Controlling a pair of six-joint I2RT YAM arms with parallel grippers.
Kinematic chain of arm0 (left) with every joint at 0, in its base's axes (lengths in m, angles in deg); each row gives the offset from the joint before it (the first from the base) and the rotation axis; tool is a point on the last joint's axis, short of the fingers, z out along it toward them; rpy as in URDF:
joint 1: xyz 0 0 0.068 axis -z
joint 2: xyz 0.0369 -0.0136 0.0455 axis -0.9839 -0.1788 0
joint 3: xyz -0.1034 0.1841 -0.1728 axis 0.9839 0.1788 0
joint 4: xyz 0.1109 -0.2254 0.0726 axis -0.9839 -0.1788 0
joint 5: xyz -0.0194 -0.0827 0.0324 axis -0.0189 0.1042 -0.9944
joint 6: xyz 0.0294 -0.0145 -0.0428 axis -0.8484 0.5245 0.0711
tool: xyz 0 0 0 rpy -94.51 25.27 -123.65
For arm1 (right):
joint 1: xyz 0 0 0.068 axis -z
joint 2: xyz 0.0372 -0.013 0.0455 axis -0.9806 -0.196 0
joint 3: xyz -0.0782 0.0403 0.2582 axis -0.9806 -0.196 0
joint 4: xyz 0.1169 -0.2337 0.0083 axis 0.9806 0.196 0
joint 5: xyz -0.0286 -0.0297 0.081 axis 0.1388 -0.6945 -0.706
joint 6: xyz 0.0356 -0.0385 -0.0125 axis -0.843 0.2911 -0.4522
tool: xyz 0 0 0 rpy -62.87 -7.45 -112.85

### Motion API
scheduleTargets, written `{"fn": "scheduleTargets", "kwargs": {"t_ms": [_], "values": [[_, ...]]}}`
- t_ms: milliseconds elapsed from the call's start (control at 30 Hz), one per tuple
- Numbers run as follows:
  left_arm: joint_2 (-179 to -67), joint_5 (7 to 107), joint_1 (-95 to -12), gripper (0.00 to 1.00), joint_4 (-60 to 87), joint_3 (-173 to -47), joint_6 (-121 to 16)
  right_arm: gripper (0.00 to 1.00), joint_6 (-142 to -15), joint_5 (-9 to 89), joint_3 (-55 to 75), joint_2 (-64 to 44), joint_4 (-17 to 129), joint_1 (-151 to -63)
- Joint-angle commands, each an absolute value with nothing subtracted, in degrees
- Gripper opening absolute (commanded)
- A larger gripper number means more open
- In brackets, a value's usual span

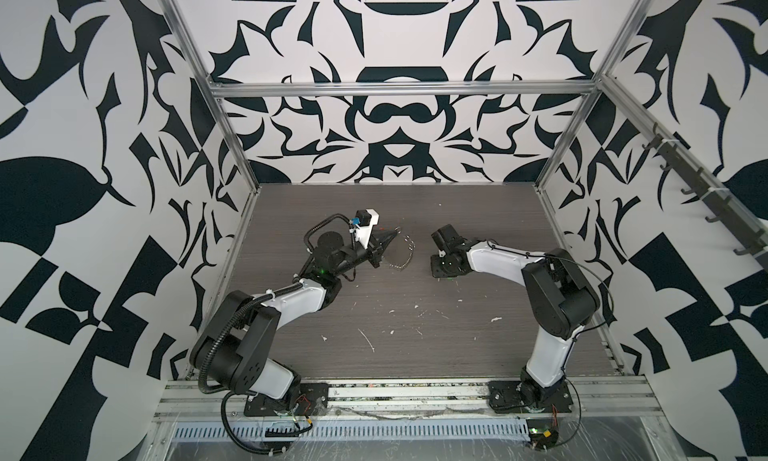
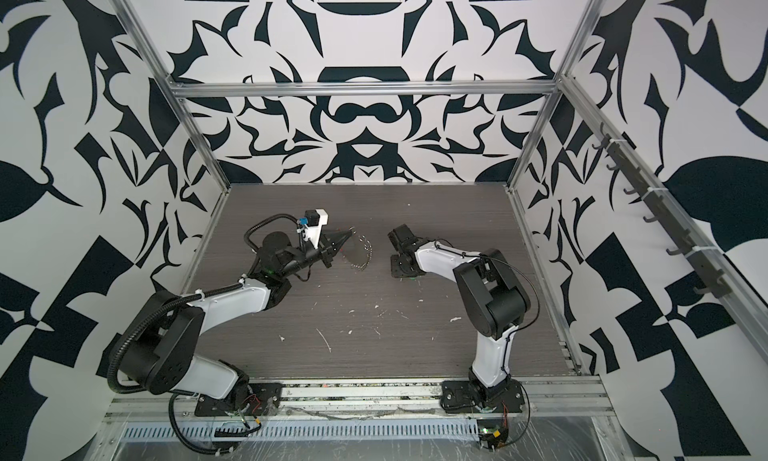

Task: Put the keys on the keyring
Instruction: 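Close the right gripper on the green-tag key's metal ring, then lift the green-tag key and carry it toward the keyring in the left gripper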

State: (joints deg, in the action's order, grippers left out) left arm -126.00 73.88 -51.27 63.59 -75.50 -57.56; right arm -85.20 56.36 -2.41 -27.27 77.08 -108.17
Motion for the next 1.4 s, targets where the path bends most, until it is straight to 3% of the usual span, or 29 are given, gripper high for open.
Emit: {"fn": "scheduleTargets", "kwargs": {"t_ms": [0,67,267,567,667,833,933,1067,1367], "values": [[-124.8,74.6,-51.2,0.00,65.5,-76.6,-57.1,0.05,-84.7,57.4,-1.2,-26.4,77.6,-108.3],[-124.8,74.7,-51.2,0.00,65.6,-76.6,-57.0,0.00,-84.3,57.6,-1.4,-26.1,77.6,-108.4],[-124.3,74.7,-51.2,0.00,65.6,-76.2,-57.6,0.00,-81.7,57.4,-1.7,-23.1,79.0,-108.3],[-123.0,74.7,-51.1,0.00,64.4,-75.1,-65.2,0.00,-72.7,57.1,-7.7,-5.2,74.3,-108.4],[-122.8,75.8,-51.1,0.00,64.5,-75.4,-67.3,0.00,-71.6,50.9,-7.3,0.5,75.4,-108.1],[-122.3,77.8,-50.6,0.00,66.6,-74.8,-72.4,0.00,-65.5,30.0,-5.7,7.5,75.4,-107.8],[-121.7,77.1,-50.1,0.00,68.4,-73.9,-75.9,0.00,-64.3,23.1,-4.7,10.1,74.9,-107.9],[-120.6,74.7,-48.6,0.00,69.2,-73.1,-81.3,0.00,-65.3,17.7,-3.2,10.2,74.5,-107.9],[-117.9,68.8,-43.6,0.00,64.5,-73.0,-93.9,0.00,-67.3,15.4,-2.9,8.8,71.6,-107.9]]}}
